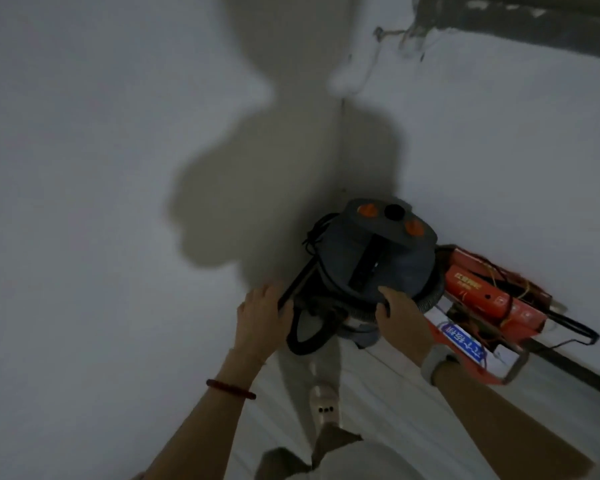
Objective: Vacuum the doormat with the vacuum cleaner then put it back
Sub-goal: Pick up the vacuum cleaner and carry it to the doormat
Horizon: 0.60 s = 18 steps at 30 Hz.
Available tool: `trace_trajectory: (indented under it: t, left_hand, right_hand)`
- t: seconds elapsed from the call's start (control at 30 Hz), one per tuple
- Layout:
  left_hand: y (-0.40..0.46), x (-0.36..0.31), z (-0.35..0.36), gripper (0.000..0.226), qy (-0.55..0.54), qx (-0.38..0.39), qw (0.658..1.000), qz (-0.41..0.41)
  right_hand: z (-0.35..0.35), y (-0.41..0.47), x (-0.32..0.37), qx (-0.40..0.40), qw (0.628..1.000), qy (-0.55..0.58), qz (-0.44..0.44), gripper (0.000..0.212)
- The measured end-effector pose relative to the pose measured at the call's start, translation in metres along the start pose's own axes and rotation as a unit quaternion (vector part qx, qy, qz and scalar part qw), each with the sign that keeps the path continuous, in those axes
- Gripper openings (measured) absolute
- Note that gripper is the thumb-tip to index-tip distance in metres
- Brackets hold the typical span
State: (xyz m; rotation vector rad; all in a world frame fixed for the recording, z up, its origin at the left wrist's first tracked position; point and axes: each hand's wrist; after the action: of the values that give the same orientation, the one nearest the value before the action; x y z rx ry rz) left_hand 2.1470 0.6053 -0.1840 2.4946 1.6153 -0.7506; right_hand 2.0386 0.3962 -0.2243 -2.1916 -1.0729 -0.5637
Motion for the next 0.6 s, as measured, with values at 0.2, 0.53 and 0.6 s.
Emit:
trace_trajectory:
  t: [0.2, 0.53, 0.6]
  left_hand:
    - [0.114, -0.007, 0.02, 0.054, 0.005, 0.091, 0.992, 0.087]
    - [0.255, -0.009, 0.109, 0.061, -0.044, 0.192, 0.959, 0.203]
    - [0.274, -0.015, 0.122, 0.062, -0.027, 0.165, 0.957, 0.237]
  right_hand:
    - [0.015, 0.076, -0.004, -0.024, 0.988, 0.064, 0.138, 0.049]
    - [0.081, 0.185, -0.011, -0.218, 0.938, 0.165, 0.214, 0.067]
    - [0.091, 0.199, -0.013, -0.245, 0.929, 0.164, 0.226, 0.067]
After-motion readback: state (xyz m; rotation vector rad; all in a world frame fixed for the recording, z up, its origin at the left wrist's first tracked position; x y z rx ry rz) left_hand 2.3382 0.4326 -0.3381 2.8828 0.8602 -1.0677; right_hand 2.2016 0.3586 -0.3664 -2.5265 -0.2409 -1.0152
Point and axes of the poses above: each hand's wrist, its own y-axis towards the middle knuckle, its own z-axis out of the palm, x = y × z, and after that the axes turned 2 degrees about y, right-handed
